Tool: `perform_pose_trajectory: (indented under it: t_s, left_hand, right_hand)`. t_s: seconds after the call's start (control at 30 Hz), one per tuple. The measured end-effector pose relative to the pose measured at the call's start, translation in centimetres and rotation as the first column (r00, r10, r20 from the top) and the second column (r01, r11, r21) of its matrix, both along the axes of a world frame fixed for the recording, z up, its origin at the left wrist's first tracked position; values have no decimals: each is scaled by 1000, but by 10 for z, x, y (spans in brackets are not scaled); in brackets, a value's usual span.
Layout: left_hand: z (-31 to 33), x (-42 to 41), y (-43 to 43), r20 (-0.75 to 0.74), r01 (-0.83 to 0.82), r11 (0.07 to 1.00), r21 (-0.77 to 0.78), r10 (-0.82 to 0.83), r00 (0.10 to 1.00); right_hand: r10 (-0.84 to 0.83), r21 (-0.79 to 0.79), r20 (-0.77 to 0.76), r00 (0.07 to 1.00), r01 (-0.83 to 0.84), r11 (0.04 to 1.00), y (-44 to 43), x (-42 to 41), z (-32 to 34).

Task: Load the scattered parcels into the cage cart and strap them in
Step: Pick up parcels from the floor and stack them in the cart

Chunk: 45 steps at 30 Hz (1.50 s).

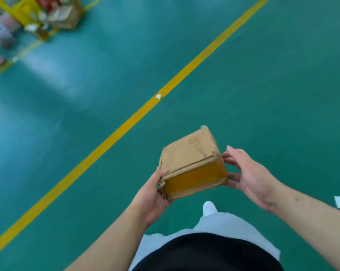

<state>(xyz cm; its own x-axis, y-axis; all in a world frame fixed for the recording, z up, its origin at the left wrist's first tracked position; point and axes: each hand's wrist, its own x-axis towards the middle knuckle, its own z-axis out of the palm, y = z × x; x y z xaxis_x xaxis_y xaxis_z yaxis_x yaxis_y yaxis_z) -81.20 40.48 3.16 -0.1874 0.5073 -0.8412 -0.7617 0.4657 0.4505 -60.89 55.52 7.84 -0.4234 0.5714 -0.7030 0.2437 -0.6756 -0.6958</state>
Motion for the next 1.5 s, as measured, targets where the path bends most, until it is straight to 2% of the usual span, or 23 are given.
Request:
perform_pose_trajectory:
  t_s: [0.1,0.2,0.3,0.37,0.43,0.57,0.67,0.7,0.73,0.77,0.87,0.93,0.97,1.07,1.1,1.13,1.23,1.33,1.5]
  left_hand:
    - [20,31,61,-40,116,993,20,-115,992]
    - [39,48,114,-93,234,971,40,-229,969]
    - [49,63,155,-164,437,896,77,-421,892]
    - [45,71,183,-200,535,839,98,-510,837]
    - [41,84,208,-183,640,753,153,-615,767]
    - [55,144,244,-120,785,520,336,-803,583]
    - [79,208,255,-112,820,385,423,-876,469]
    - [85,229,255,-126,835,320,447,-902,413]
    - [91,258,252,-144,861,218,460,-938,314]
    - [96,275,250,-174,870,140,474,-953,248]
    - [105,347,232,-265,901,-94,424,-964,25]
    - [104,395,212,-303,913,-185,364,-950,-72]
    - [103,423,198,-318,911,-241,334,-939,-132]
    - [98,508,153,-344,892,-365,268,-901,-265]
    - [97,535,138,-347,888,-389,248,-891,-293]
    - [98,563,124,-358,886,-402,231,-882,-307]
    - [106,648,82,-381,865,-460,203,-851,-363]
    - [118,725,47,-402,820,-529,218,-814,-418]
    - [133,815,16,-462,782,-580,229,-772,-436]
  right_hand:
    - [42,70,2,999,-42,997,40,60,21]
    - [86,230,119,989,-112,967,58,104,36]
    - [74,376,253,965,-168,911,56,134,40]
    - [-49,509,324,945,-130,851,53,150,41]
    - [-255,613,320,912,6,790,46,167,45]
    - [-570,612,179,802,363,702,20,209,72]
    - [-763,599,181,620,546,586,-14,247,92]
    - [-811,585,171,560,604,541,-27,262,96]
    - [-857,543,127,499,688,481,-49,280,100]
    - [-870,495,82,486,738,459,-61,291,100]
    - [-923,300,-27,383,884,358,-122,328,98]
    - [-962,224,-30,270,940,257,-164,347,90]
    - [-984,205,-43,173,965,161,-186,357,86]
    - [-978,147,-54,-200,967,-206,-239,391,74]
    - [-954,137,-32,-298,944,-299,-253,405,69]
    - [-935,136,-3,-353,927,-351,-266,422,63]
    - [-918,109,53,-393,916,-386,-305,479,58]
    - [-879,83,57,-473,880,-468,-340,540,61]
    - [-854,97,74,-514,856,-507,-364,622,61]
